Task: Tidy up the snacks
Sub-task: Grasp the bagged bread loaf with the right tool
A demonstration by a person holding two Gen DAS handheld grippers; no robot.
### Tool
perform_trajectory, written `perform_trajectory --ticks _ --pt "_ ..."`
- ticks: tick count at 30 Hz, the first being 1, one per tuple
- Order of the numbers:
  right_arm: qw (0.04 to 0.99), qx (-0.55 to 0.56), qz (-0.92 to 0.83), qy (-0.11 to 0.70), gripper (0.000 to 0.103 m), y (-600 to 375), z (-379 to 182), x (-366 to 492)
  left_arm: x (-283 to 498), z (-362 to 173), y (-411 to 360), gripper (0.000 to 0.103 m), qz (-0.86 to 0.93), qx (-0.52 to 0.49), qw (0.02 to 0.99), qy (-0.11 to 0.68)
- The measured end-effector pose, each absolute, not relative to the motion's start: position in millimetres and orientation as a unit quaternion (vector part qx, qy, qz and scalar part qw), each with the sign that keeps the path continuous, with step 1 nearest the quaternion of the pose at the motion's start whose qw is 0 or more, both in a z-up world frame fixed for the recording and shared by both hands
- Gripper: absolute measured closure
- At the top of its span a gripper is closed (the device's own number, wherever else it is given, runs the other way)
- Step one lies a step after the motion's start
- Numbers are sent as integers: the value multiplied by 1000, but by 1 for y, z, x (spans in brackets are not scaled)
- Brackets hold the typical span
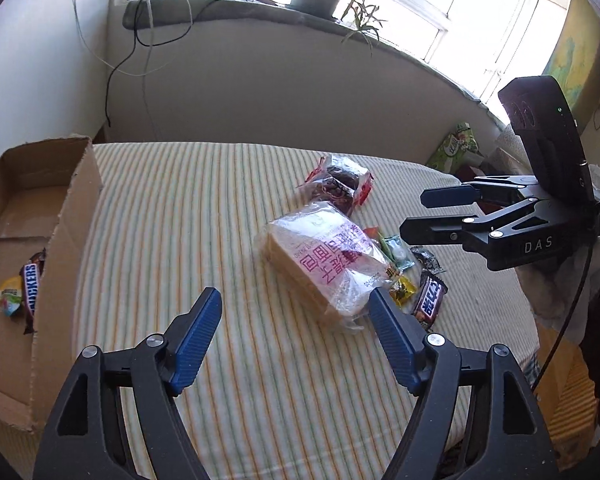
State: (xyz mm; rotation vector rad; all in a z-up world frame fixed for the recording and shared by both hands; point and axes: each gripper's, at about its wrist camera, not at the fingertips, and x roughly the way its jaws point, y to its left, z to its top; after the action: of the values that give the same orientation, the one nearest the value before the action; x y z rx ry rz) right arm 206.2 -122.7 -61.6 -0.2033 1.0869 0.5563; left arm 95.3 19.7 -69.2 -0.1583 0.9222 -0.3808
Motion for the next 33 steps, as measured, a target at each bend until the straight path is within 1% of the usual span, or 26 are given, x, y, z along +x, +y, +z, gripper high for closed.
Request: perform_trajectory --ticks 4,9,10,13,14,15,16,18,19,26,33 --pt "801 -72 272 528 20 -118 -79 213 106 -86 3 27 -196 -103 856 468" --pt "783 -28 280 554 20 -118 -99 232 118 -102 -2 27 -192 -137 846 477" --pt "778 -20 284 561 21 -118 -103 235 120 -105 -3 27 -192 -148 843 479" --pt "763 2 287 579 28 -112 -116 244 126 -113 -5 29 -196 -158 839 483" --pt "760 8 287 584 31 -112 -120 246 127 -116 -5 33 -196 -161 838 484" --pt "756 13 287 588 41 -111 -124 247 128 -119 -5 37 -195 -164 836 487" --pt "750 18 288 595 47 -111 -127 248 129 -122 -4 40 -195 -168 835 487" --pt "742 27 293 602 48 -110 -132 249 129 -122 -3 41 -198 -172 835 483" --pt "741 28 295 603 51 -109 -133 248 129 -122 -1 43 -199 -172 836 482" --pt "745 14 293 600 52 -100 -129 245 128 -119 -5 50 -199 -171 839 476" --pt "751 16 290 593 52 -94 -117 238 118 -103 -1 50 -198 -156 853 457"
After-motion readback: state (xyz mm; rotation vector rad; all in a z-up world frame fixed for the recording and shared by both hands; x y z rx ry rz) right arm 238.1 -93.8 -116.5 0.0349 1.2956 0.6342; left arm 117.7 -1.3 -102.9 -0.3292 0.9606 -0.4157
